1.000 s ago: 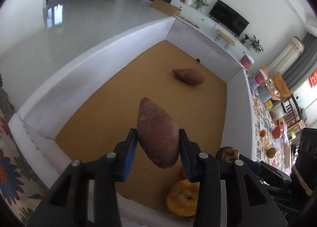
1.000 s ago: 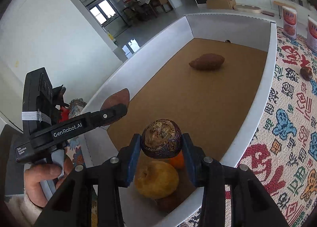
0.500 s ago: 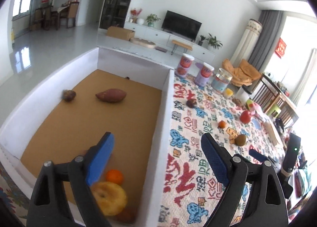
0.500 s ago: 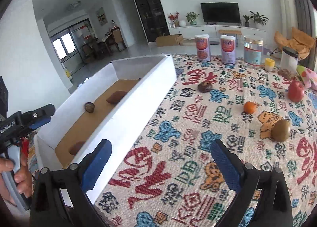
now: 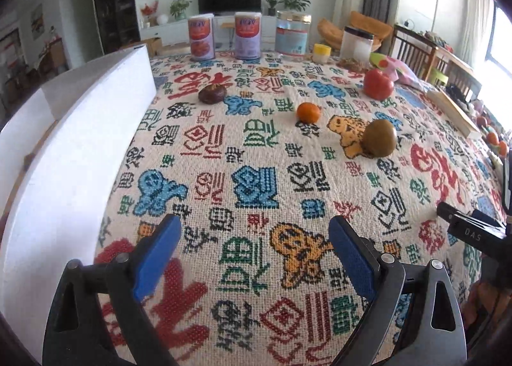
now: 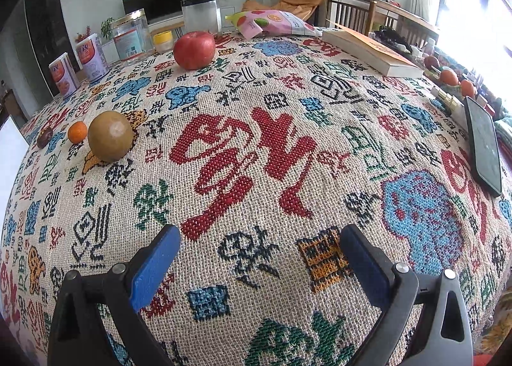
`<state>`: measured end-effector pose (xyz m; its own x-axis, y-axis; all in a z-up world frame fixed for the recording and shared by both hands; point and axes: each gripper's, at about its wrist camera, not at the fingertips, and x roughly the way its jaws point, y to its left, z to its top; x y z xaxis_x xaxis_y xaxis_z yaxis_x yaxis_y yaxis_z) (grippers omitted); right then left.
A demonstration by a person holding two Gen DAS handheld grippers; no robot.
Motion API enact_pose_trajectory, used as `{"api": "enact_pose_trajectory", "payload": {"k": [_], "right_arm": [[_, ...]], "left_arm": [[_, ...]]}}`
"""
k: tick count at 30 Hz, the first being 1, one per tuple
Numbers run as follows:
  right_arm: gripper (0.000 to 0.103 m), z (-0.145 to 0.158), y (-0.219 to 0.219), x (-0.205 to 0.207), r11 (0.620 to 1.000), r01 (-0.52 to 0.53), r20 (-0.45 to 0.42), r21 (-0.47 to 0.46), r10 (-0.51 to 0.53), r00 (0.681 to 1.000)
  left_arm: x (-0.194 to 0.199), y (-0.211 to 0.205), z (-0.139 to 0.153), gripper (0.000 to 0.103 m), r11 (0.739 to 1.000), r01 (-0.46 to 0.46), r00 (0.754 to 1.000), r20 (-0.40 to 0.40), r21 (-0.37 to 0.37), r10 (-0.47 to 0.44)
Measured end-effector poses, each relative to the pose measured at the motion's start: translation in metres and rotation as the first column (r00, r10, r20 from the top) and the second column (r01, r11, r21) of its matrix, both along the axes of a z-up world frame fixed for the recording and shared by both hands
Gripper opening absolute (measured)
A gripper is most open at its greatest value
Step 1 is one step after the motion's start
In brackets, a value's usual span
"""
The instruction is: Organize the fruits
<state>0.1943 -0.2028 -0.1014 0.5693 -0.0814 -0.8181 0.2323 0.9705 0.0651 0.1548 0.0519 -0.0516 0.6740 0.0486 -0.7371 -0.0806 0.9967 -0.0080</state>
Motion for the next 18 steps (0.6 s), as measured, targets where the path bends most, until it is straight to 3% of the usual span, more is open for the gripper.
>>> {"api": "enact_pose_trajectory", "payload": {"k": [5,18], "right_arm": [[0.101,-0.003,0.009,0.002,1.000,-0.015,-0.012,-0.028,0.015,1.000],[0.103,-0.005,0.009,0.000,1.000,-0.015,-0.018,-0.025,0.015,1.000]], "left_arm": [[0.014,0.008,-0.033,0.094,1.000,-0.023,0.997,-0.078,-0.003,0.022],[0.017,0.004,-0.035,0.098,1.000,-0.022,0.996,-0.087,0.008,0.022]]}}
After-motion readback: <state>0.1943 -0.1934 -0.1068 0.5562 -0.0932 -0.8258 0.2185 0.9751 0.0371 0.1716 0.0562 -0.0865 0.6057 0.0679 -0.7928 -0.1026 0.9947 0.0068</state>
